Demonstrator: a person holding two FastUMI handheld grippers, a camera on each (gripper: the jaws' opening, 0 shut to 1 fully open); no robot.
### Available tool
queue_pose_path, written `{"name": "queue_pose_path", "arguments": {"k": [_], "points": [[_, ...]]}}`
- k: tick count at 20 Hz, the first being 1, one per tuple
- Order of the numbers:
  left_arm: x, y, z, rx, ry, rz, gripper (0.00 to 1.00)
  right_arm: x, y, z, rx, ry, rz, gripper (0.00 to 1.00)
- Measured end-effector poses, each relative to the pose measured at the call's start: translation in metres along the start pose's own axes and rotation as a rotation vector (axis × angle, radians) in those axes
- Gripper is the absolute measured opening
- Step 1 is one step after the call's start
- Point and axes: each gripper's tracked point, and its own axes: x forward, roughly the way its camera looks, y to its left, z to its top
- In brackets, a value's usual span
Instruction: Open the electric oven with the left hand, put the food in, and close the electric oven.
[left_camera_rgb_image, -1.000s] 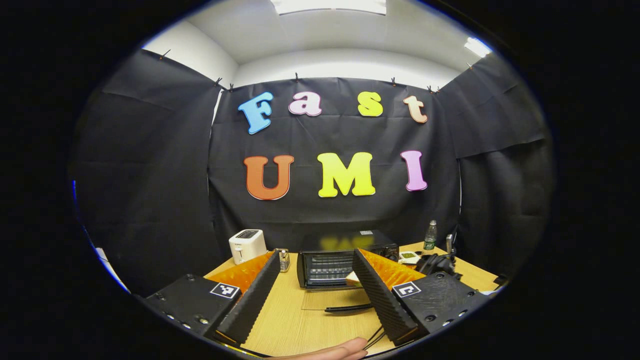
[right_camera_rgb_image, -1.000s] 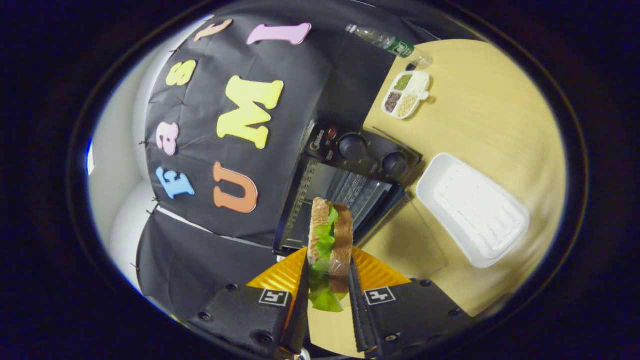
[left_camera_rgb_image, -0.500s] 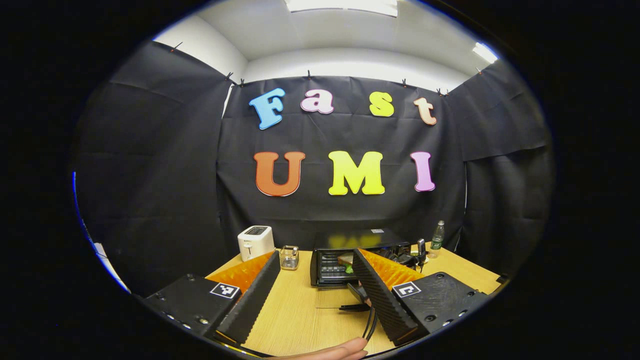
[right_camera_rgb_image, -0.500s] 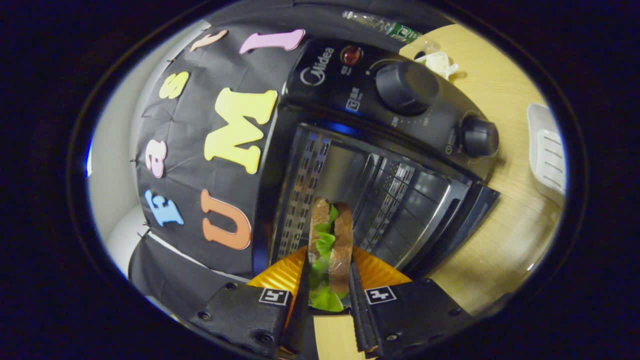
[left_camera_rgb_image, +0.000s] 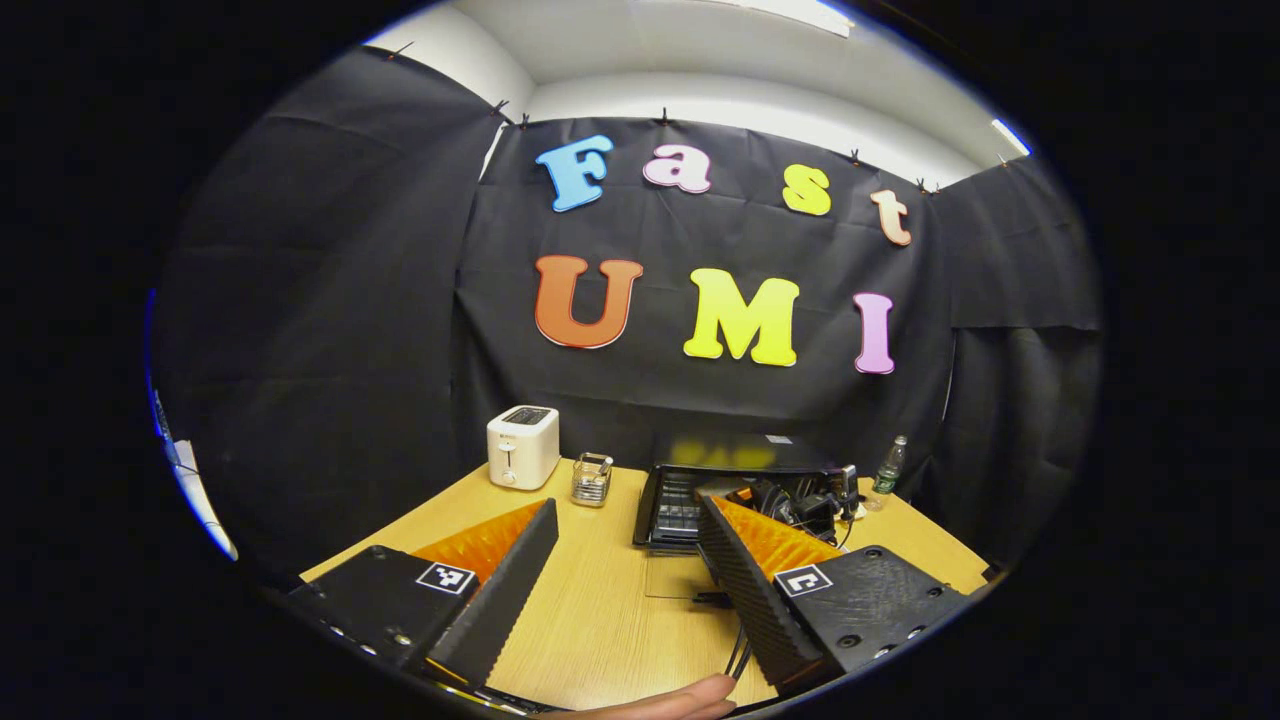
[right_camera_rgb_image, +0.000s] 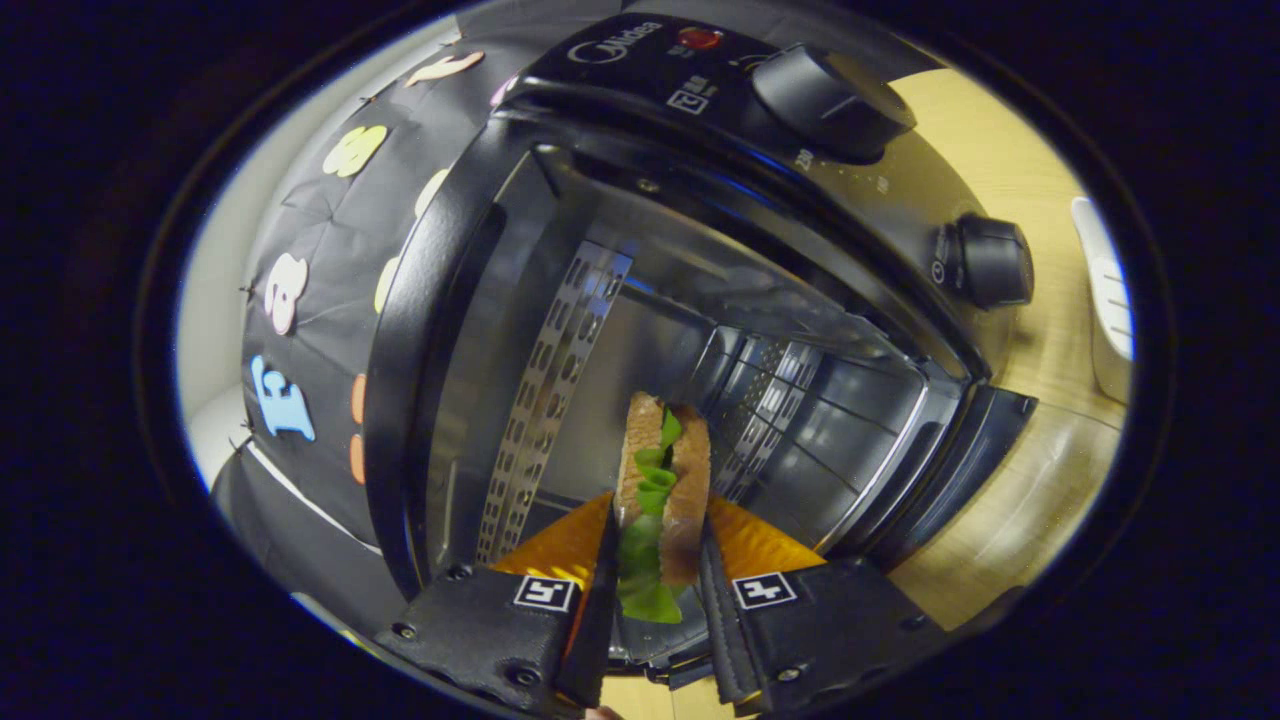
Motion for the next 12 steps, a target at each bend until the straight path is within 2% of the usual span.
{"name": "queue_pose_path", "arguments": {"k": [2, 3, 4, 5, 6, 7, 9, 10, 11, 12], "points": [[-0.001, 0.0, 0.003, 0.013, -0.016, -0.001, 0.93, 0.0, 0.002, 0.001, -0.079, -0.008, -0.021, 0.49], [-0.002, 0.0, 0.001, 0.02, -0.016, -0.002, 0.93, -0.002, 0.006, 0.0, -0.127, -0.009, -0.021, 0.57], [-0.002, -0.001, 0.0, 0.023, -0.014, -0.006, 0.93, -0.001, 0.005, -0.001, -0.177, -0.01, -0.039, 0.51], [-0.003, -0.003, -0.001, 0.026, -0.011, -0.01, 0.93, 0.0, 0.005, -0.001, -0.23, -0.01, -0.056, 0.6], [-0.003, -0.004, -0.002, 0.031, -0.006, -0.012, 0.93, 0.002, 0.006, -0.002, -0.282, -0.008, -0.064, 0.63], [-0.003, -0.002, -0.003, 0.036, -0.003, -0.012, 0.93, 0.001, 0.007, -0.003, -0.336, -0.012, -0.08, 0.83], [-0.005, -0.001, -0.004, 0.042, -0.002, -0.008, 0.93, 0.005, -0.002, -0.005, -0.475, 0.008, -0.149, 0.91], [-0.006, -0.002, -0.004, 0.041, 0.0, -0.009, 0.93, 0.004, -0.004, -0.005, -0.541, 0.012, -0.176, 0.8], [-0.007, -0.001, -0.004, 0.04, -0.001, -0.01, 0.93, 0.008, -0.004, -0.006, -0.596, 0.014, -0.195, 0.99], [-0.007, -0.001, -0.004, 0.039, -0.001, -0.01, 0.93, 0.007, -0.003, -0.006, -0.638, 0.028, -0.21, 1.0]]}}
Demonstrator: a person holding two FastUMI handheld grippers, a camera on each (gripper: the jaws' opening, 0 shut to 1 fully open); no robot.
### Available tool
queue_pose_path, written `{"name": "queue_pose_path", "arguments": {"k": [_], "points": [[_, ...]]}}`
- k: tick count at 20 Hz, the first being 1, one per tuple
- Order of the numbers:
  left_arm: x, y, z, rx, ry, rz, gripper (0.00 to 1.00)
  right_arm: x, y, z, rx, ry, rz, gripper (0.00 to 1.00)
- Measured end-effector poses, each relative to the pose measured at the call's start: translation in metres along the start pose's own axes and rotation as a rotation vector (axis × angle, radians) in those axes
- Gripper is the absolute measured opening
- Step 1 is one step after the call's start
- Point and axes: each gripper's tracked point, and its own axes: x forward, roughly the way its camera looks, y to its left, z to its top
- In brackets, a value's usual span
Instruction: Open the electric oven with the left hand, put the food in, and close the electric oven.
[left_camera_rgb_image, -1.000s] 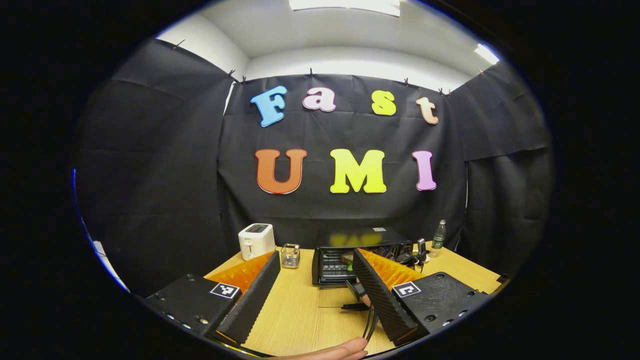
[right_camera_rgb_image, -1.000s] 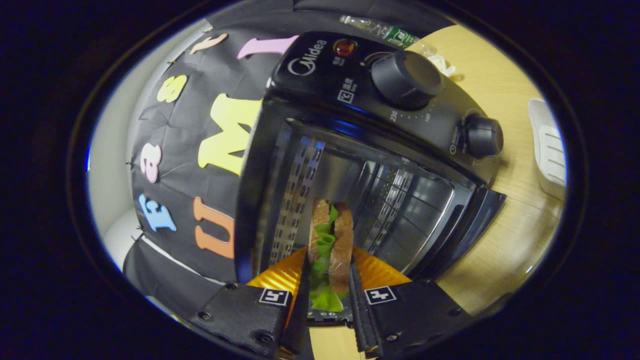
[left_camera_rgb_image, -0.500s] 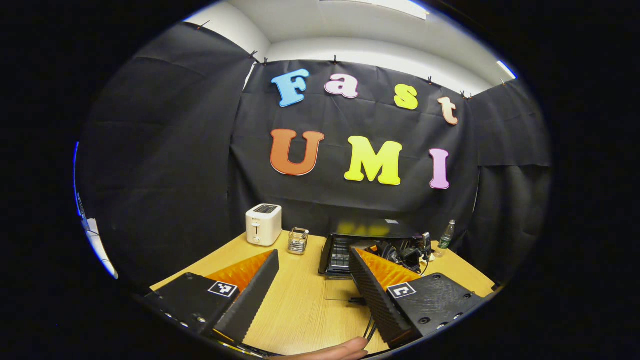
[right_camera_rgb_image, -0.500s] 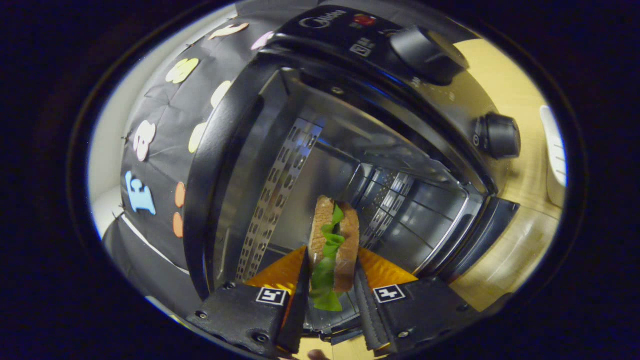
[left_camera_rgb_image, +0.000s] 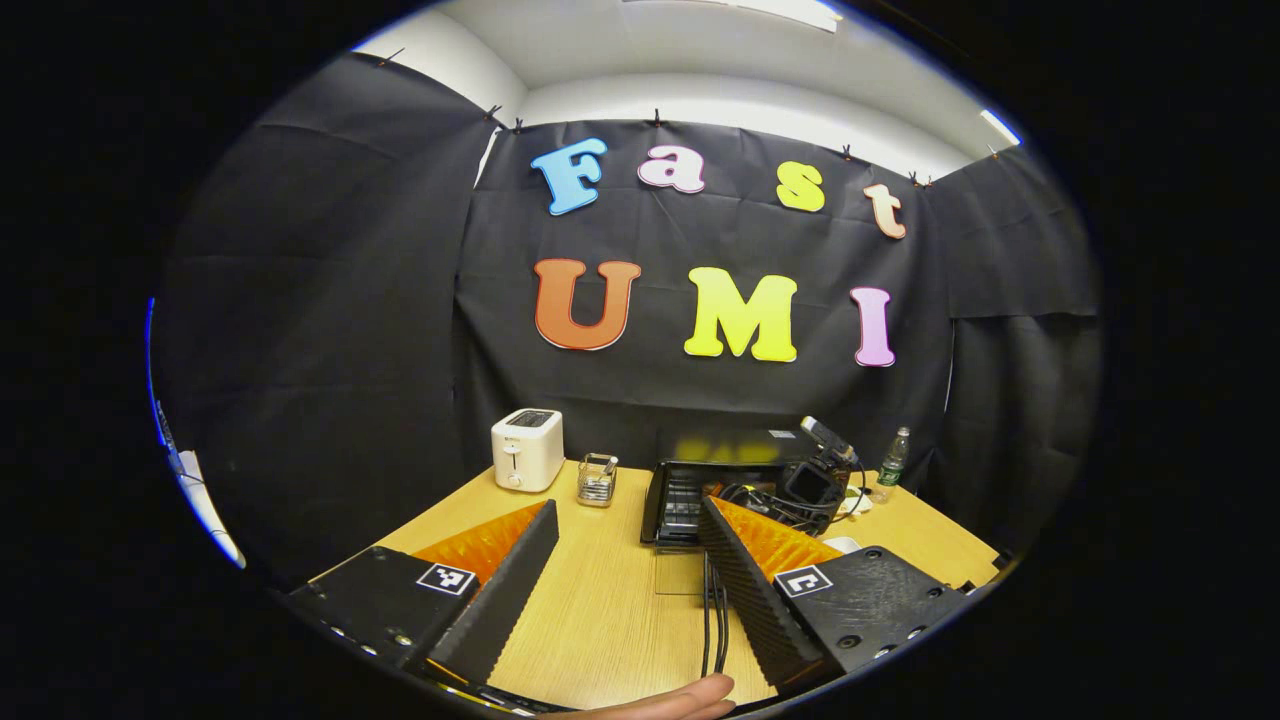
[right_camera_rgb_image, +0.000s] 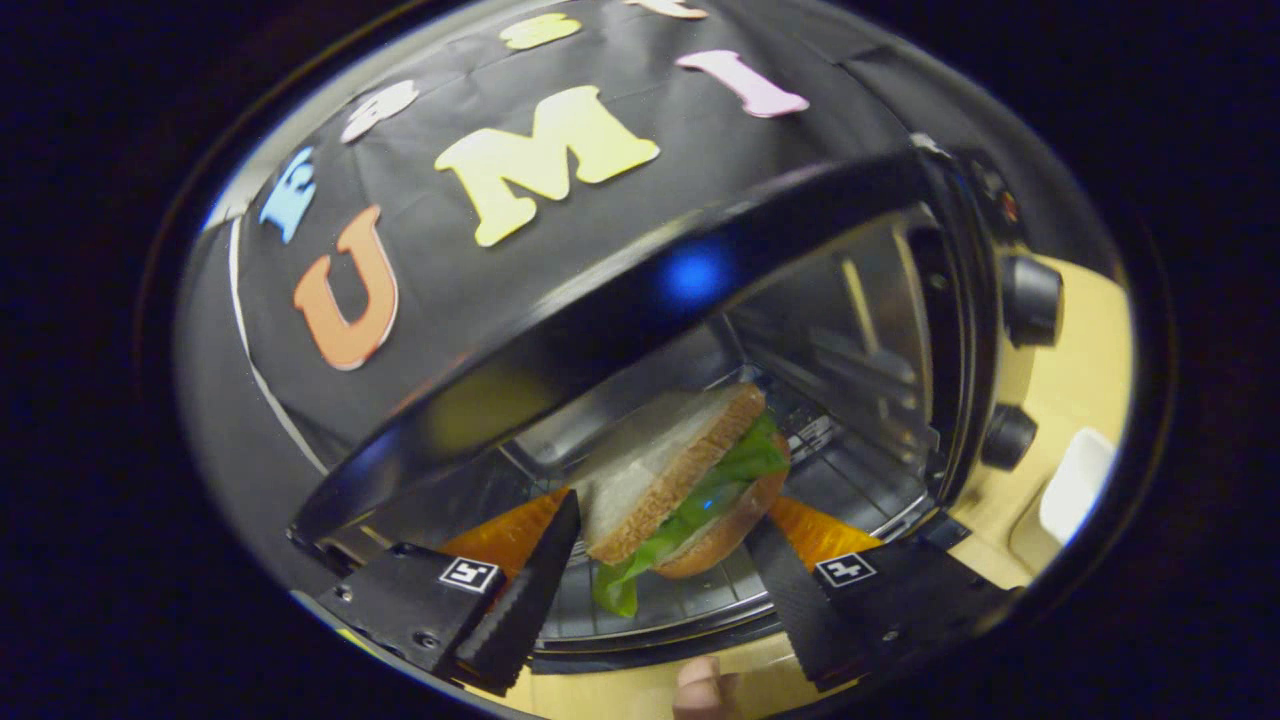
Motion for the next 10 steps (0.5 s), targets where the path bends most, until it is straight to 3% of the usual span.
{"name": "queue_pose_path", "arguments": {"k": [7, 10], "points": [[-0.005, 0.002, 0.001, 0.015, -0.005, 0.009, 0.93, 0.003, -0.008, -0.017, -0.318, 0.121, -0.038, 1.0], [-0.007, 0.001, 0.0, 0.025, -0.004, 0.006, 0.93, 0.006, -0.004, -0.023, -0.4, 0.177, -0.035, 1.0]]}}
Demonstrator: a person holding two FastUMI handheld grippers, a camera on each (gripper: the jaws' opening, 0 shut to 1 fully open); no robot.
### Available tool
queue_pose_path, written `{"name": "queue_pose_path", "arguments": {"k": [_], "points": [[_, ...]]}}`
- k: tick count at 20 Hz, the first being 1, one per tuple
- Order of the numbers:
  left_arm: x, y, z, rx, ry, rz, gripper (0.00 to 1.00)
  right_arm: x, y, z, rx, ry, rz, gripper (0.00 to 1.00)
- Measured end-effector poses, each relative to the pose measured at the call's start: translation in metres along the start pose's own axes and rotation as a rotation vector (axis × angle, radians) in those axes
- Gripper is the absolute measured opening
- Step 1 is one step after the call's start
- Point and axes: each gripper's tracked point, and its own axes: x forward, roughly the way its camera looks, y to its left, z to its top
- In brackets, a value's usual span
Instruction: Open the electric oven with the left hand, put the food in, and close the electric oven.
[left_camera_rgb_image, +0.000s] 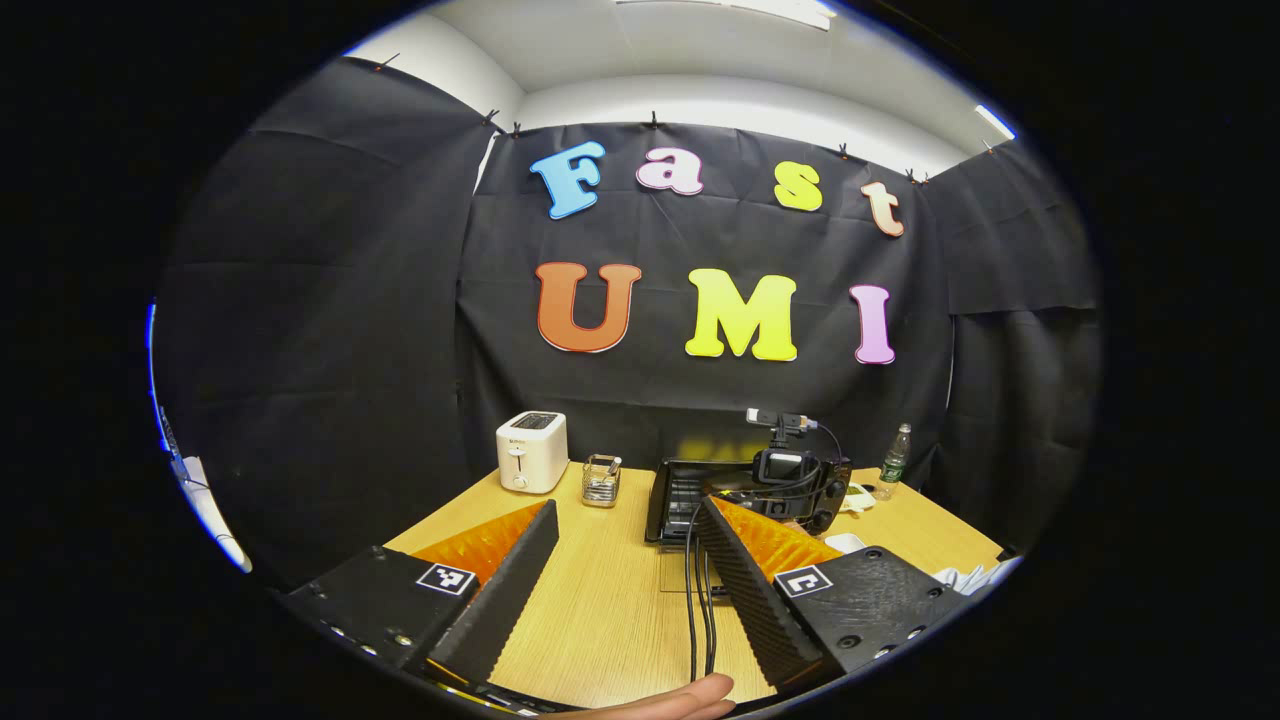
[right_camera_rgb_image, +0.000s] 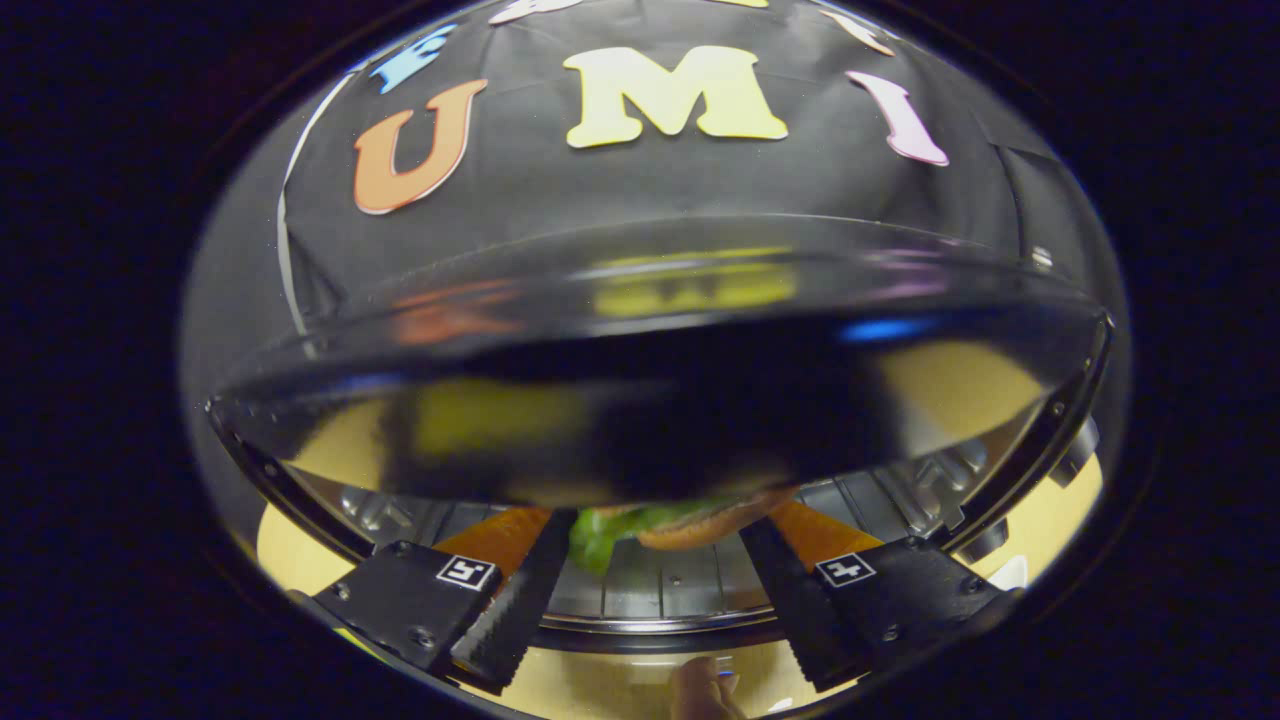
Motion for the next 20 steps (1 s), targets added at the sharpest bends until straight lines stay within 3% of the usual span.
{"name": "queue_pose_path", "arguments": {"k": [6, 10, 16, 20], "points": [[-0.005, 0.001, 0.005, 0.012, -0.002, 0.012, 0.93, -0.018, -0.002, -0.012, -0.066, 0.144, -0.003, 1.0], [-0.01, 0.001, 0.005, 0.019, -0.003, 0.023, 0.93, -0.048, 0.006, -0.017, -0.027, 0.213, 0.082, 1.0], [-0.009, -0.008, -0.004, 0.005, 0.018, 0.013, 0.93, -0.137, -0.005, 0.02, -0.01, 0.058, 0.161, 1.0], [-0.004, -0.024, -0.007, -0.011, 0.038, -0.009, 0.93, -0.213, -0.029, 0.049, -0.019, -0.148, 0.179, 1.0]]}}
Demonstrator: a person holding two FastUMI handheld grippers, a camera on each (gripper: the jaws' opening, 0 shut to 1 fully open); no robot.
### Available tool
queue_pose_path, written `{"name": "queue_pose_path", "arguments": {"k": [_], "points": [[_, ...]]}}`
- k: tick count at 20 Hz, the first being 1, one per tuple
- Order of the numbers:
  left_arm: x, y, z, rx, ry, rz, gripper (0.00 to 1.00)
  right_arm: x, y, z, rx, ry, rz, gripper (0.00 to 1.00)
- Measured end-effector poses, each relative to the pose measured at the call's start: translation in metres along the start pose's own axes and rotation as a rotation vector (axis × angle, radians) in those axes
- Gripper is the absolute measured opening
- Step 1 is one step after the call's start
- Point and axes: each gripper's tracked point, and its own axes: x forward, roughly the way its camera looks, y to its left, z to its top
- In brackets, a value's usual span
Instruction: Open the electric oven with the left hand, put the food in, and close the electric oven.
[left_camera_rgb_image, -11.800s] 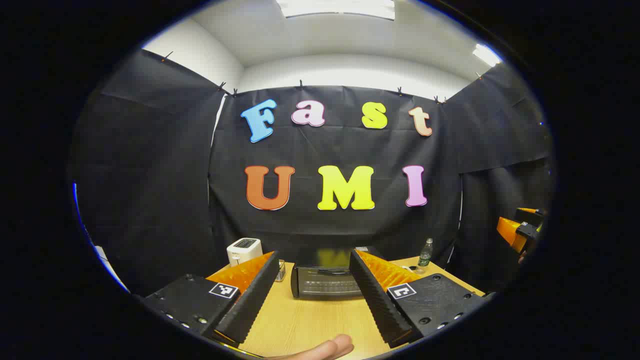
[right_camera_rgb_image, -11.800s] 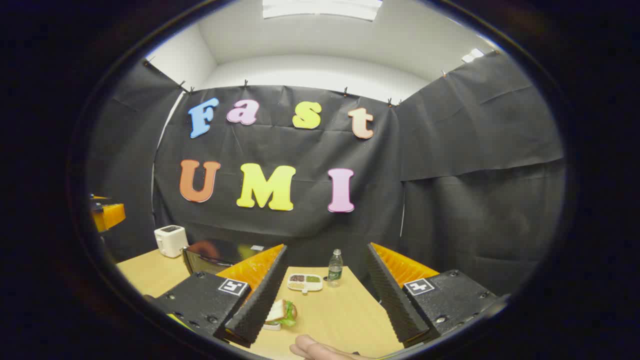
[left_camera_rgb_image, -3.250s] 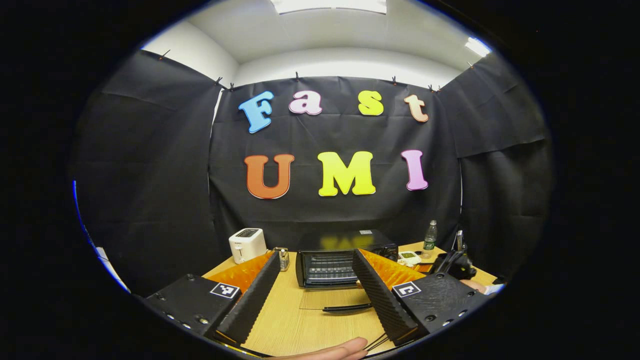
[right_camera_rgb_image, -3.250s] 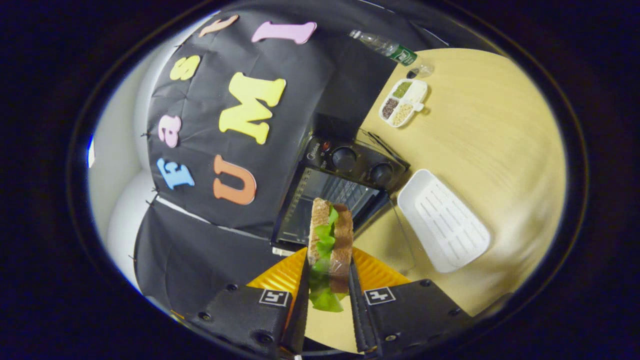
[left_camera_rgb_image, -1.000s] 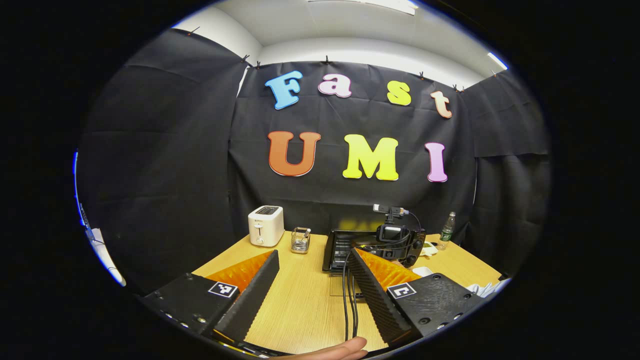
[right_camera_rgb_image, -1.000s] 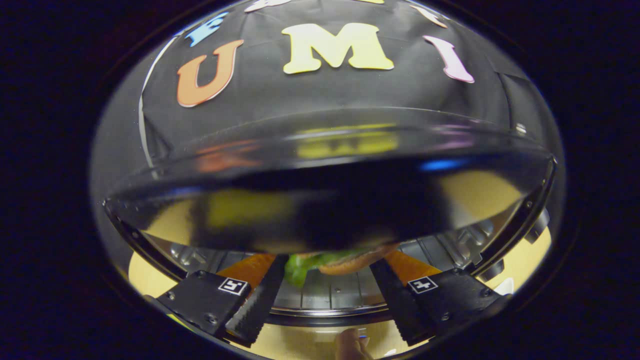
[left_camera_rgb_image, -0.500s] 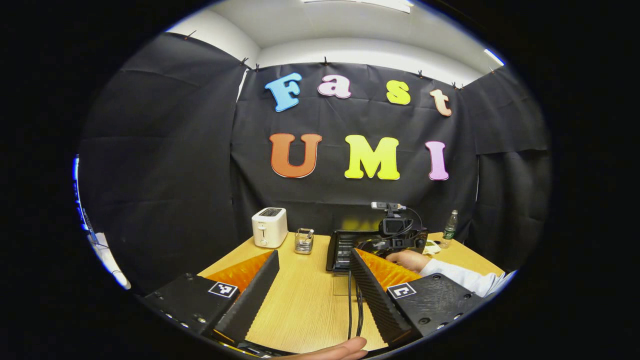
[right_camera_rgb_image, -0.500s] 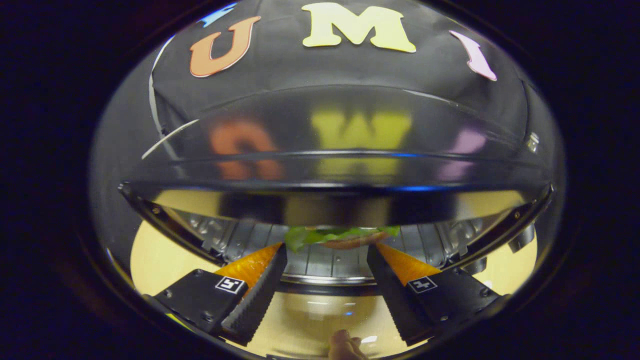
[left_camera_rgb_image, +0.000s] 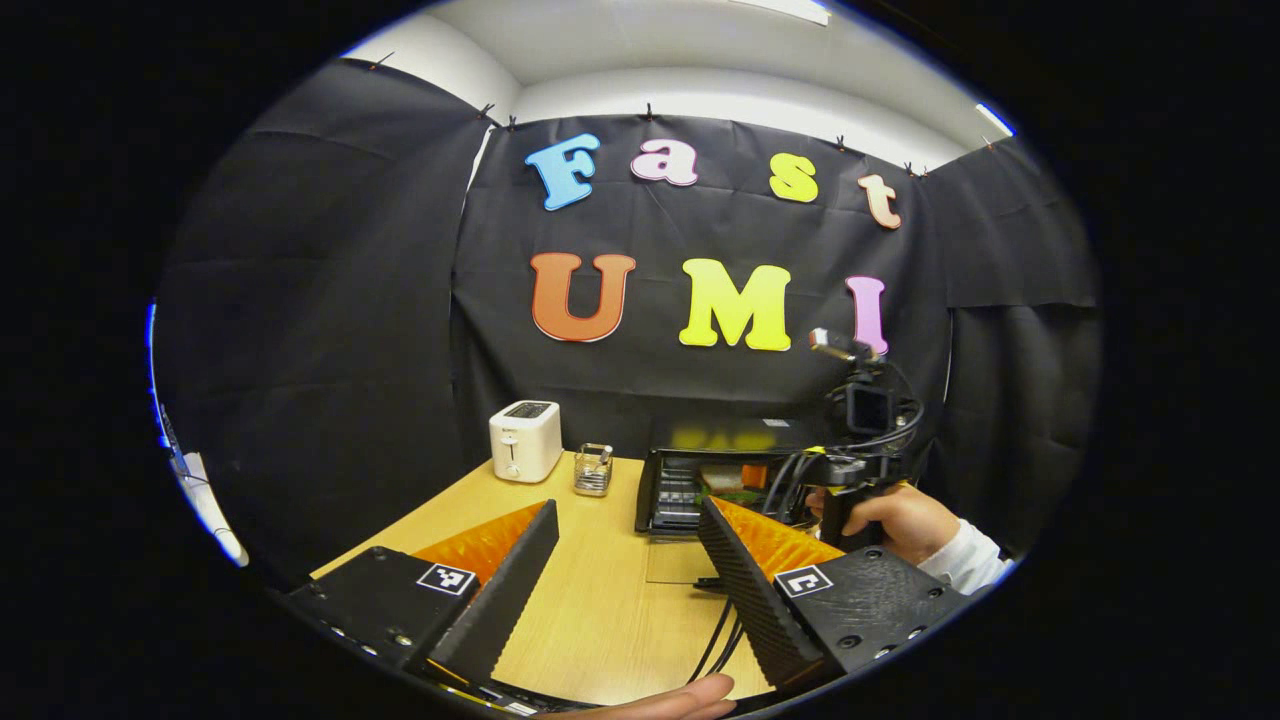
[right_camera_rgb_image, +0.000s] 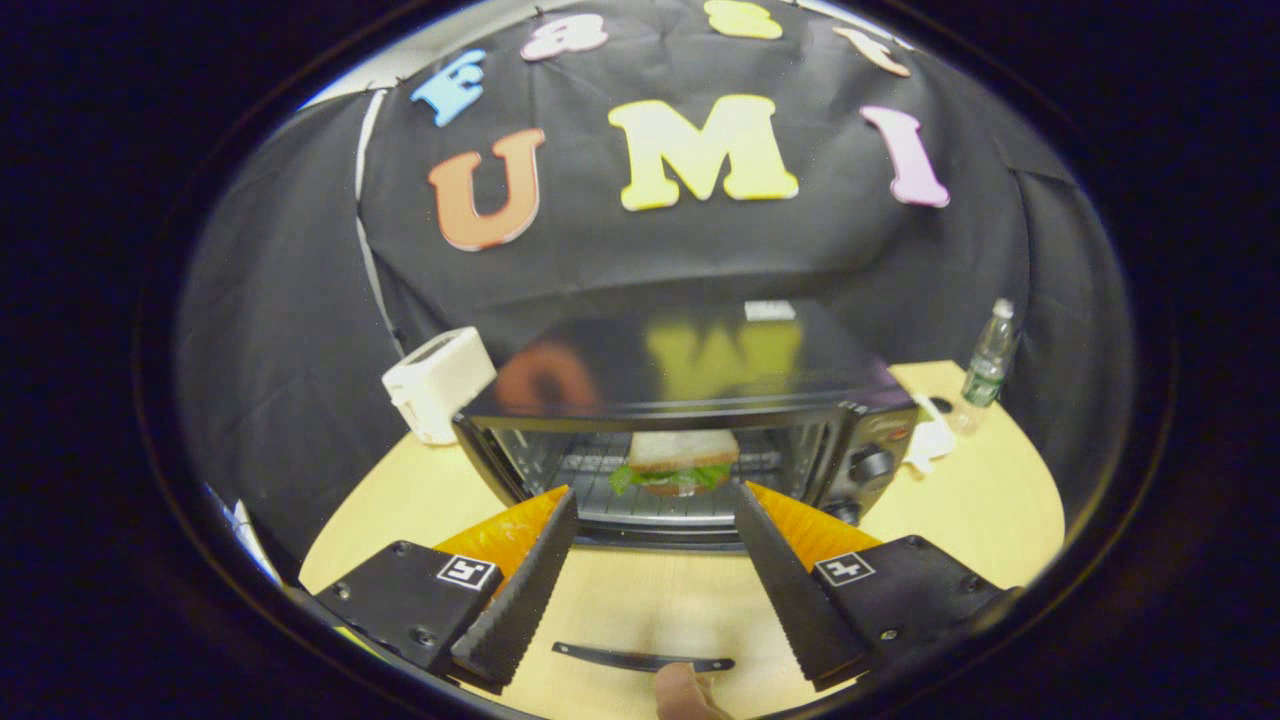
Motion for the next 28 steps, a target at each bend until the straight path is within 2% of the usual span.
{"name": "queue_pose_path", "arguments": {"k": [3, 5, 6, 9, 10, 11, 12, 13, 14, 15, 18, 19, 20, 21, 25, 26, 27, 28], "points": [[0.007, -0.018, -0.006, 0.003, 0.01, -0.028, 0.93, -0.063, -0.022, 0.029, -0.041, -0.166, -0.012, 1.0], [0.018, -0.029, -0.012, 0.008, 0.021, -0.041, 0.93, -0.1, -0.046, 0.048, -0.066, -0.261, -0.062, 1.0], [0.023, -0.035, -0.018, 0.015, 0.029, -0.052, 0.93, -0.118, -0.059, 0.055, -0.082, -0.286, -0.088, 0.89], [0.045, -0.055, -0.044, 0.024, 0.083, -0.08, 0.93, -0.168, -0.091, 0.077, -0.087, -0.377, -0.157, 0.89], [0.051, -0.061, -0.054, 0.031, 0.106, -0.086, 0.93, -0.183, -0.1, 0.083, -0.081, -0.396, -0.168, 1.0], [0.058, -0.068, -0.063, 0.041, 0.133, -0.093, 0.93, -0.196, -0.109, 0.086, -0.072, -0.408, -0.179, 1.0], [0.064, -0.074, -0.074, 0.048, 0.163, -0.102, 0.93, -0.208, -0.116, 0.089, -0.063, -0.415, -0.179, 0.89], [0.071, -0.082, -0.082, 0.053, 0.181, -0.113, 0.93, -0.219, -0.122, 0.093, -0.053, -0.422, -0.179, 1.0], [0.076, -0.09, -0.091, 0.05, 0.196, -0.13, 0.93, -0.227, -0.129, 0.096, -0.046, -0.426, -0.179, 0.89], [0.082, -0.098, -0.1, 0.041, 0.218, -0.15, 0.93, -0.235, -0.136, 0.098, -0.039, -0.431, -0.179, 1.0], [0.096, -0.12, -0.139, 0.024, 0.318, -0.189, 0.93, -0.259, -0.152, 0.113, -0.043, -0.462, -0.182, 1.0], [0.098, -0.124, -0.152, 0.037, 0.349, -0.188, 0.93, -0.266, -0.157, 0.119, -0.049, -0.478, -0.18, 0.89], [0.102, -0.129, -0.166, 0.052, 0.381, -0.189, 0.93, -0.27, -0.161, 0.121, -0.056, -0.478, -0.174, 0.89], [0.105, -0.134, -0.178, 0.062, 0.411, -0.194, 0.94, -0.273, -0.167, 0.121, -0.056, -0.477, -0.18, 1.0], [0.114, -0.15, -0.221, 0.097, 0.522, -0.204, 0.94, -0.289, -0.188, 0.128, -0.062, -0.501, -0.199, 1.0], [0.116, -0.151, -0.227, 0.102, 0.541, -0.201, 0.94, -0.294, -0.193, 0.13, -0.07, -0.511, -0.2, 0.89], [0.119, -0.151, -0.235, 0.103, 0.557, -0.196, 0.94, -0.301, -0.201, 0.132, -0.067, -0.519, -0.209, 1.0], [0.121, -0.151, -0.24, 0.102, 0.573, -0.19, 0.94, -0.307, -0.21, 0.134, -0.059, -0.526, -0.218, 1.0]]}}
